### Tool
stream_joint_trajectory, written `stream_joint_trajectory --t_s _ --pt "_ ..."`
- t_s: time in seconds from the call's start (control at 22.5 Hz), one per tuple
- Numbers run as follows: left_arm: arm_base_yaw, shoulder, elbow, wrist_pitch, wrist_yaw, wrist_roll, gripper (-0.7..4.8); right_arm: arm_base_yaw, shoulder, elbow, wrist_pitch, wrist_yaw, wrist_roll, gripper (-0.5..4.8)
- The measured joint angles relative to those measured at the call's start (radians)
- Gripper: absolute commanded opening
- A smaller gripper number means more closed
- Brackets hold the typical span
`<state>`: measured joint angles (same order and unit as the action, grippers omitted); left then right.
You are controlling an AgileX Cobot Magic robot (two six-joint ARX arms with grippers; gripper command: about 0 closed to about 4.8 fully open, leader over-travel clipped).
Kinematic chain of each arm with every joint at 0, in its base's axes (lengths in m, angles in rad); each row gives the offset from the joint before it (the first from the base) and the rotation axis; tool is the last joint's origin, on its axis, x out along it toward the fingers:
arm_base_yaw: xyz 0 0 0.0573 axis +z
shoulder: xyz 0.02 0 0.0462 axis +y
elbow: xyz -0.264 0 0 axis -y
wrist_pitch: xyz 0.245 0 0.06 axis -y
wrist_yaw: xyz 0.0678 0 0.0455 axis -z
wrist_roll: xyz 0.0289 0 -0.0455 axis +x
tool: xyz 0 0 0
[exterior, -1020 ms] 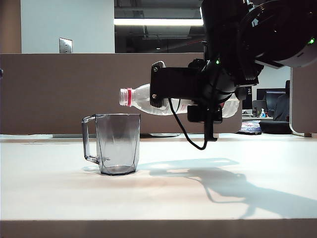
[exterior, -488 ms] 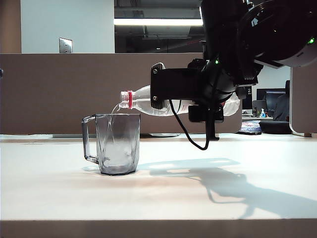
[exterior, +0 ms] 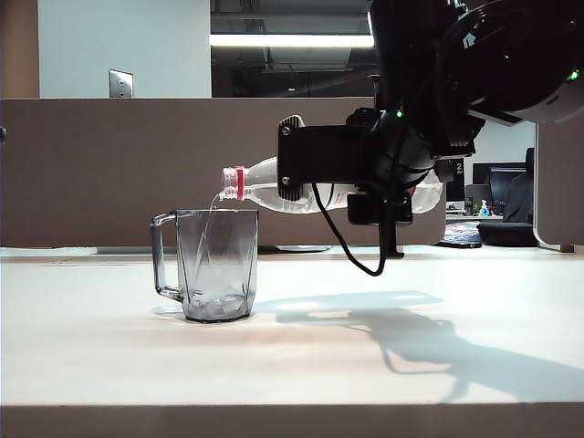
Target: Pick up the mineral water bottle on the table and pour water into the mug until it's half full.
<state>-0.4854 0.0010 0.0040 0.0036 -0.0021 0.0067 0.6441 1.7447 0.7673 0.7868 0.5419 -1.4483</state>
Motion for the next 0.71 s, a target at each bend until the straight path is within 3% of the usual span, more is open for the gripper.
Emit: stream_joint_trajectory --t_s 0.71 --pt "0.0 0.0 0.0 0.0 0.0 0.0 -0.05 0.0 0.0 0.0 0.0 0.004 -0.016 2.06"
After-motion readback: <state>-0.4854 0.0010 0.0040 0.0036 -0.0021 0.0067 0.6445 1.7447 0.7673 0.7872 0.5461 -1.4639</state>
